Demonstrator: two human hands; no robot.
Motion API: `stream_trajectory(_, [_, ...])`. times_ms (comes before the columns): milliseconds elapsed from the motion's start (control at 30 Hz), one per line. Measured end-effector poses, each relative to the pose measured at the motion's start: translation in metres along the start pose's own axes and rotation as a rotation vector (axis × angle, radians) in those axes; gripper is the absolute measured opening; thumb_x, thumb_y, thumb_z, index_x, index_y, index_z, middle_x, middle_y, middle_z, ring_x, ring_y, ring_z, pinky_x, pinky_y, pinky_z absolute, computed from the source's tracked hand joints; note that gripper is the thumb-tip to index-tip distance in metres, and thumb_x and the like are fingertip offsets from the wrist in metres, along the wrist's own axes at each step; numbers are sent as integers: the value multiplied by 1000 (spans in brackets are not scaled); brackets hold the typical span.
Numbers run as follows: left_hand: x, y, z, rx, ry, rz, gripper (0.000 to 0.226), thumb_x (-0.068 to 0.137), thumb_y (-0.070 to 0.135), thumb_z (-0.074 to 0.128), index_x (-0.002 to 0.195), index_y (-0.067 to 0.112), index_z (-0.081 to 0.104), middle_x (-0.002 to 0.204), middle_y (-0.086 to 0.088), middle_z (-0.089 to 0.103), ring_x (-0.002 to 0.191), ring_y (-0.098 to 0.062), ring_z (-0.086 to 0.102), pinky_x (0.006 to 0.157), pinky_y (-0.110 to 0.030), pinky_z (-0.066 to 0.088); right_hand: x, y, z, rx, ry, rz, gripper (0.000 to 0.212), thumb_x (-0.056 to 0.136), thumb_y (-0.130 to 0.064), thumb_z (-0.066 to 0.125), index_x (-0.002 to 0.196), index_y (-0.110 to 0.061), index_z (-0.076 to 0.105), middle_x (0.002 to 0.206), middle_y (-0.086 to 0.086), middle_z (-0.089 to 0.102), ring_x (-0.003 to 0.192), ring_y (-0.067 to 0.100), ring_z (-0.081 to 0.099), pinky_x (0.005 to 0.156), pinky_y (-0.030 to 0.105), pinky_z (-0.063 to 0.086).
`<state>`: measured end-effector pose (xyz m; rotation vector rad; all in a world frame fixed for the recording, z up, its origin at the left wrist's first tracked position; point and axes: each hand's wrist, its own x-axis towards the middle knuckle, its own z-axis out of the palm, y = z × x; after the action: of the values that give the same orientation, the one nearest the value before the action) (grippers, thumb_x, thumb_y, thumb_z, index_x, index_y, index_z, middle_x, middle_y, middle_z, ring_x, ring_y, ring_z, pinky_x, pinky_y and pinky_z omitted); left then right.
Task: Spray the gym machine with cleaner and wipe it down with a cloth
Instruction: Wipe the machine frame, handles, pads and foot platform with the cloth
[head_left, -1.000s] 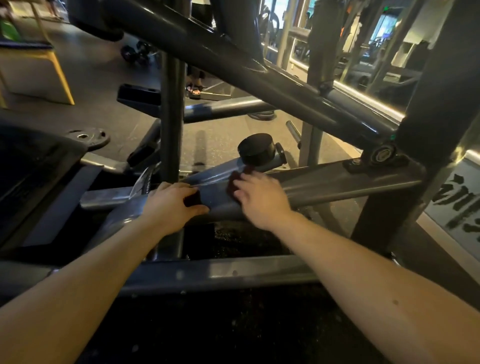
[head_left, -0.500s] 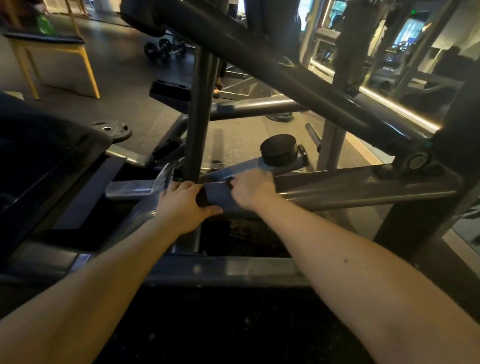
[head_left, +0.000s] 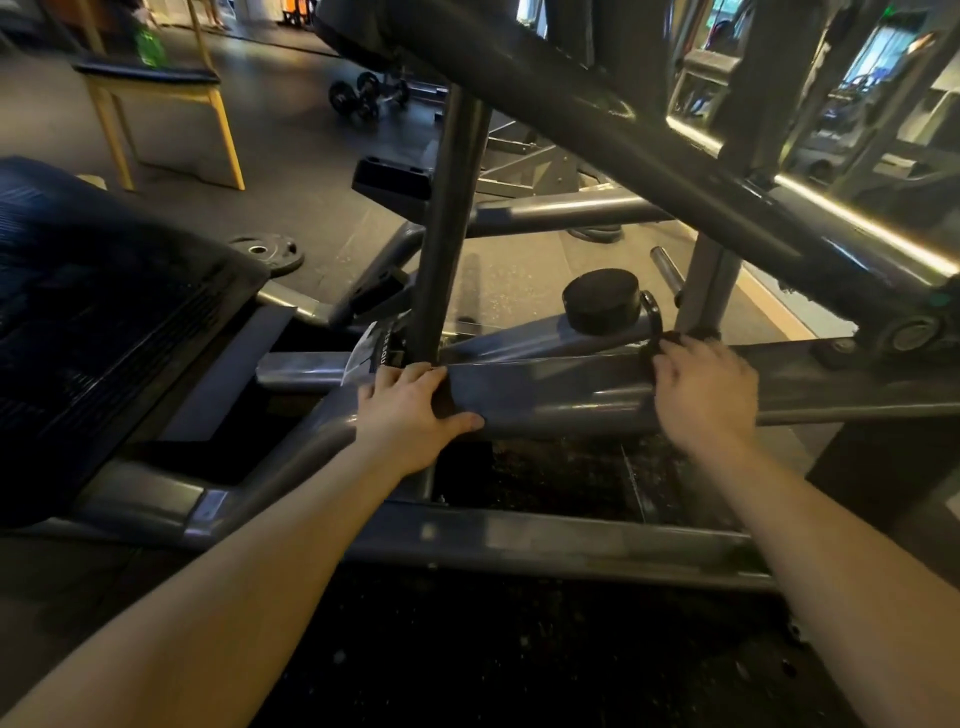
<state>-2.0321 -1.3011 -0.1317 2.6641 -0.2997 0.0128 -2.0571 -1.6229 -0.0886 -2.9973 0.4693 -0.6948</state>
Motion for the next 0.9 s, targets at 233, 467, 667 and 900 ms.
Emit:
stream_trajectory(233, [1,-4,6,0,4,-4,83,91,73,55,159,34,29,166,6,27,152,-28,16,122,-51,17,-80,-124,31,158,65,69,44,102,-32,47,144,-29,56,164,3,37,158,33,10,127,60,8])
stream_trajectory(467, [7,-15,10,5,-19,29,82,91,74,53,159,37,28,166,6,27,151,-29,18,121,-53,19,-104,-105,43,192,32,193,60,107,-33,40,164,-24,22,173,6,-5,157,32,-17,129,54,1])
stream_trajectory(667, [5,-15,6,-8,-25,67,82,91,74,54,159,35,30,165,3,29,150,-32,20,120,-55,20,-77,-83,21,535,65,612,60,111,-21,38,166,-25,13,172,8,-16,158,36,-13,129,55,8])
stream_trajectory(900, [11,-23,4,11,-58,32,62,103,57,46,160,41,26,168,8,22,153,-29,14,122,-52,14,-123,-200,30,959,-83,713,68,110,-25,38,164,-37,-3,172,4,-15,158,29,6,124,45,22])
